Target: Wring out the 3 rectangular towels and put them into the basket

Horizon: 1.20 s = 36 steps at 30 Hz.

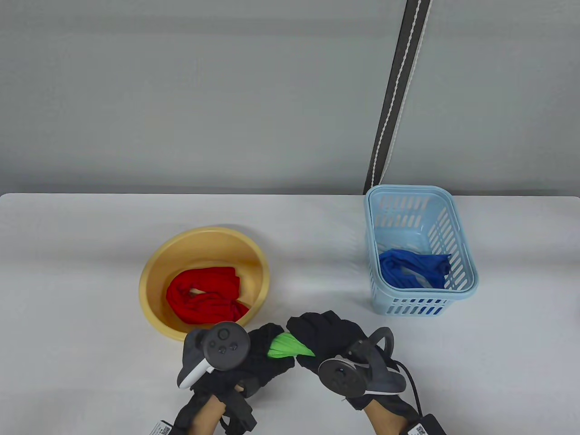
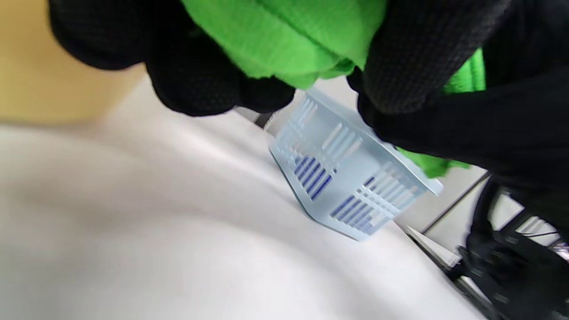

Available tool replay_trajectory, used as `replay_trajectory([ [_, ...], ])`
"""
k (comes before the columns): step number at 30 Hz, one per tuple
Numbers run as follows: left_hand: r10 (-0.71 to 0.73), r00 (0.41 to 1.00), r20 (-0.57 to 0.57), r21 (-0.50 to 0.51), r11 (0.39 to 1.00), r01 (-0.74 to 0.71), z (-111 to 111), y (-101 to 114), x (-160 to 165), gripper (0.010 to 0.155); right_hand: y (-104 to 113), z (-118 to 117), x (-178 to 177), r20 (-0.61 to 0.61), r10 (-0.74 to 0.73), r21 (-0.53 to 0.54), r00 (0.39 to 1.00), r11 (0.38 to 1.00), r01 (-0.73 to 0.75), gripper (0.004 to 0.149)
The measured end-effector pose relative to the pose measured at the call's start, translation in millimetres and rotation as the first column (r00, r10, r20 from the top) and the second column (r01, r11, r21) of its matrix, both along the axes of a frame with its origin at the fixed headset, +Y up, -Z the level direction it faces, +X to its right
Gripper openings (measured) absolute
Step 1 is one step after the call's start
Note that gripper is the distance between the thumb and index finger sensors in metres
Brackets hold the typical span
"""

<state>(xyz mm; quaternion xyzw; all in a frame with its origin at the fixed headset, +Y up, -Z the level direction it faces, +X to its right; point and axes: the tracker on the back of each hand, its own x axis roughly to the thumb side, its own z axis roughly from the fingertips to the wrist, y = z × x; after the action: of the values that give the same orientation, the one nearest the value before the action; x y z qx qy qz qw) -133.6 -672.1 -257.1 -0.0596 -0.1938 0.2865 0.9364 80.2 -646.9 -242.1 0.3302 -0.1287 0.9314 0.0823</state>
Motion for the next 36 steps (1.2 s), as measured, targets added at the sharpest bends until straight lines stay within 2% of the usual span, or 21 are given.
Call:
replay_trajectory([
  [3,-0.093,0.993,-0.071,0.106,0.989,0.100,-0.6,15.4,-1.3,0.070,7.7,-0.5,3.7,0.027,-0.035,-0.039,0.999,0.999,0.036,0.076],
  [7,-0.177,0.975,-0.132,0.182,0.963,0.200,-4.4,35.6,-0.4,0.075,21.4,-8.2,12.2,0.085,-0.109,-0.058,0.990,0.992,0.114,0.074],
  [10,-0.220,0.959,-0.180,0.200,0.946,0.254,-13.3,49.1,-5.0,0.086,36.5,-21.7,27.9,0.158,-0.215,-0.025,0.964,0.975,0.222,0.069],
  [14,-0.224,0.948,-0.226,0.181,0.946,0.267,-33.2,62.2,-24.7,0.091,57.4,-50.2,66.6,0.327,-0.348,0.011,0.879,0.931,0.364,0.065],
  [20,-0.365,0.901,-0.235,0.015,0.926,0.378,-68.3,57.5,-60.8,0.088,61.2,-94.2,127.3,0.569,-0.324,-0.058,0.756,0.901,0.429,0.066],
  [24,-0.425,0.878,-0.221,-0.110,0.905,0.411,-87.9,41.7,-76.2,0.087,50.2,-112.6,155.9,0.681,-0.250,-0.044,0.688,0.924,0.379,0.066],
  [26,-0.428,0.874,-0.228,-0.139,0.903,0.406,-96.2,34.0,-81.5,0.087,44.7,-116.9,165.1,0.722,-0.213,-0.040,0.659,0.937,0.346,0.066],
  [29,-0.450,0.866,-0.216,-0.204,0.889,0.411,-110.2,23.9,-86.0,0.087,39.0,-120.4,176.2,0.747,-0.125,-0.087,0.653,0.955,0.282,0.073],
  [31,-0.462,0.861,-0.214,-0.220,0.881,0.418,-119.5,18.7,-86.5,0.087,38.1,-119.3,180.2,0.736,-0.092,-0.133,0.671,0.952,0.276,0.079],
  [36,-0.528,0.831,-0.175,-0.304,0.832,0.465,-146.9,1.5,-82.9,0.086,40.7,-103.8,176.8,0.704,-0.073,-0.164,0.706,0.951,0.263,0.084],
])
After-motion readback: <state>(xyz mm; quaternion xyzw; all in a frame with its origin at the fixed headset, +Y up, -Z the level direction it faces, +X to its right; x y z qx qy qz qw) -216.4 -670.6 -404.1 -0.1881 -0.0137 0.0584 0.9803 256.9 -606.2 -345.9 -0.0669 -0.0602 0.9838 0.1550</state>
